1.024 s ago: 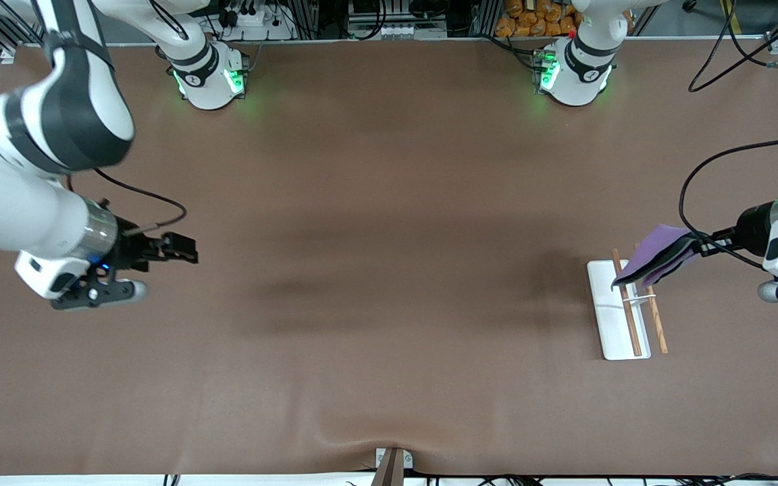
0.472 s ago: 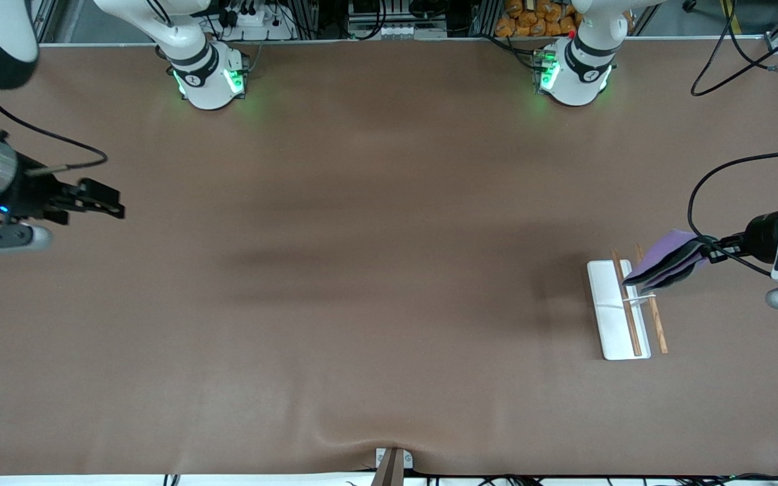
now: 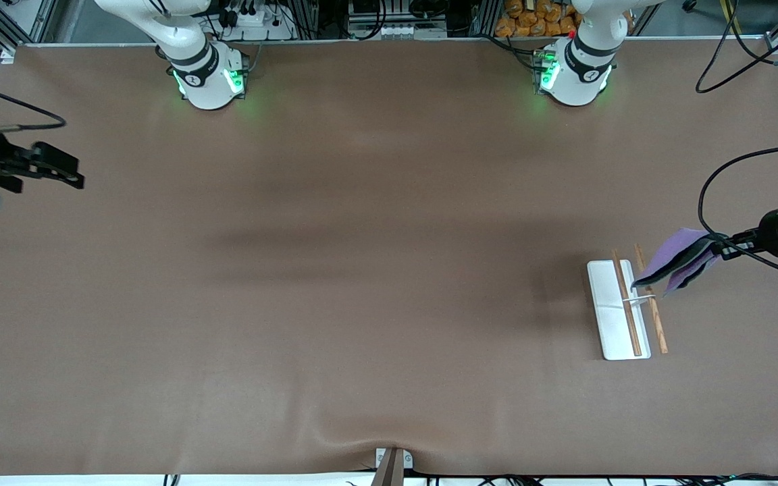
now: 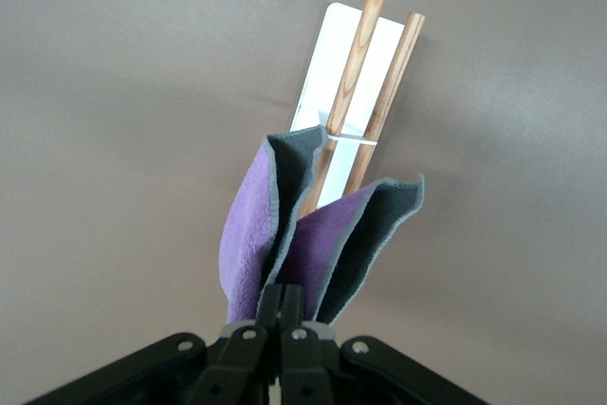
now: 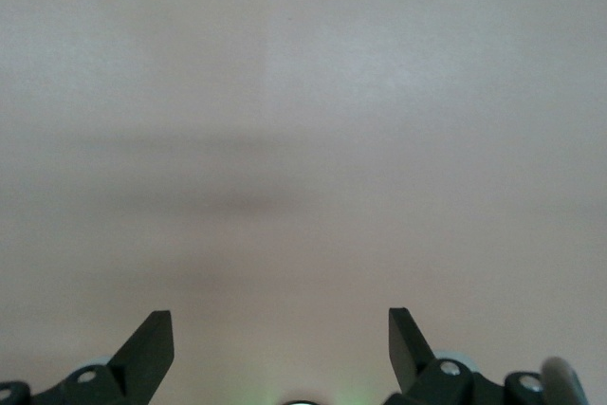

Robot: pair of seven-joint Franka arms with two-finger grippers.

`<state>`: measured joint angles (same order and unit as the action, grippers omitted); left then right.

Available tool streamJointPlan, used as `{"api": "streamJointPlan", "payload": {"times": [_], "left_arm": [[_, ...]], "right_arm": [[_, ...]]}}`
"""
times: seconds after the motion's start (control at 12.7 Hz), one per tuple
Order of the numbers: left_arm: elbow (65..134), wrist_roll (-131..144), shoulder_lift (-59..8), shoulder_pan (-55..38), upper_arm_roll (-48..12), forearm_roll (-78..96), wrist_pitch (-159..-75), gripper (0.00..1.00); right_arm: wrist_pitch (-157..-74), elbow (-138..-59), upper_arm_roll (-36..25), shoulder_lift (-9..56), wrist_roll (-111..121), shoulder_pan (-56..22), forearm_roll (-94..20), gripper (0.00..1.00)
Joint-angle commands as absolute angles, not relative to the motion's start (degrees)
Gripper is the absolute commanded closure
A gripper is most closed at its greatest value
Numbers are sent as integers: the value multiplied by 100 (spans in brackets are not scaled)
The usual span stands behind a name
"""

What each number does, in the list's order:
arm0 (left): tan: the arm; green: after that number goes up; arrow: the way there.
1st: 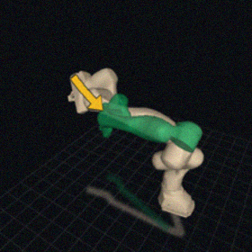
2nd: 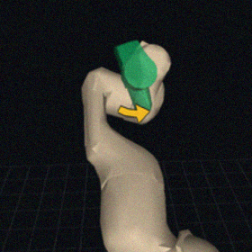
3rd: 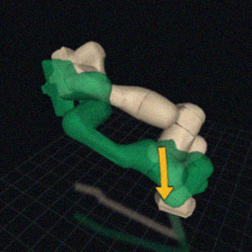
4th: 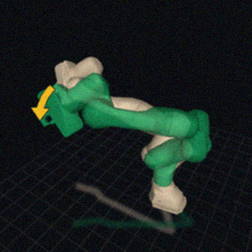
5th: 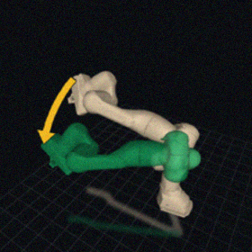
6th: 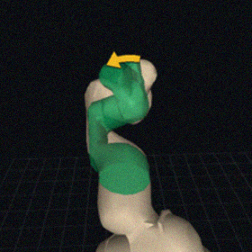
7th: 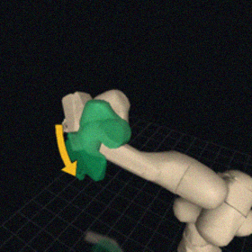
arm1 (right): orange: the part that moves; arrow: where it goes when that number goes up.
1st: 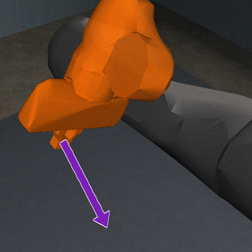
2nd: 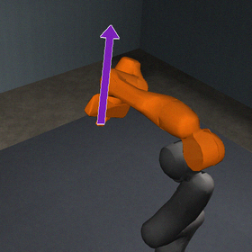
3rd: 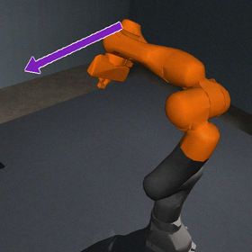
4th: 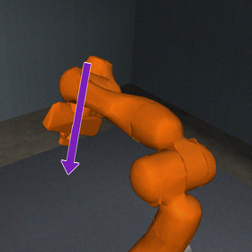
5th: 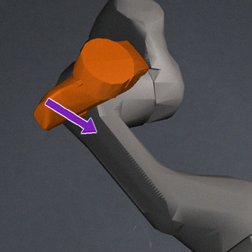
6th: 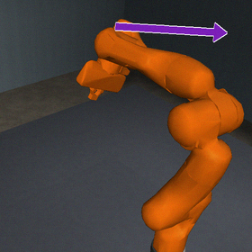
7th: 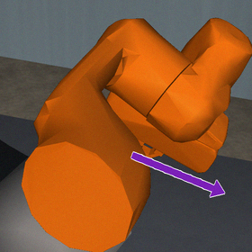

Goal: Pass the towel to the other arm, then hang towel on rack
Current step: 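Lower the towel with the left gripper over the wooden dowels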

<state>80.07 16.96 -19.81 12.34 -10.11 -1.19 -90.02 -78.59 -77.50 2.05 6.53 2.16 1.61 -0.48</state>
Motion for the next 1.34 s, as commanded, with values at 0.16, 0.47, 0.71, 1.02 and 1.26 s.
{"api": "streamJointPlan", "payload": {"times": [0.16,0.47,0.71,1.02,1.26], "left_arm": [[7998,1722,-2162,1292,-1028,-264,-8947,100],[7989,1916,-2311,1239,-1028,-255,-9035,100],[7980,2188,-2513,1195,-1046,-246,-9394,100],[7972,2303,-2733,1099,-1090,-229,-9913,100],[7963,2408,-2821,1038,-1125,-185,-10247,100]], "right_arm": [[-7901,-8611,290,-200,466,764,26,0],[-7857,-8675,142,-229,-139,774,-35,0],[-7901,-8684,44,-194,-167,703,-70,0],[-7980,-8640,62,-176,-167,686,-62,0],[-7963,-8648,53,-184,-193,721,-79,0]]}}
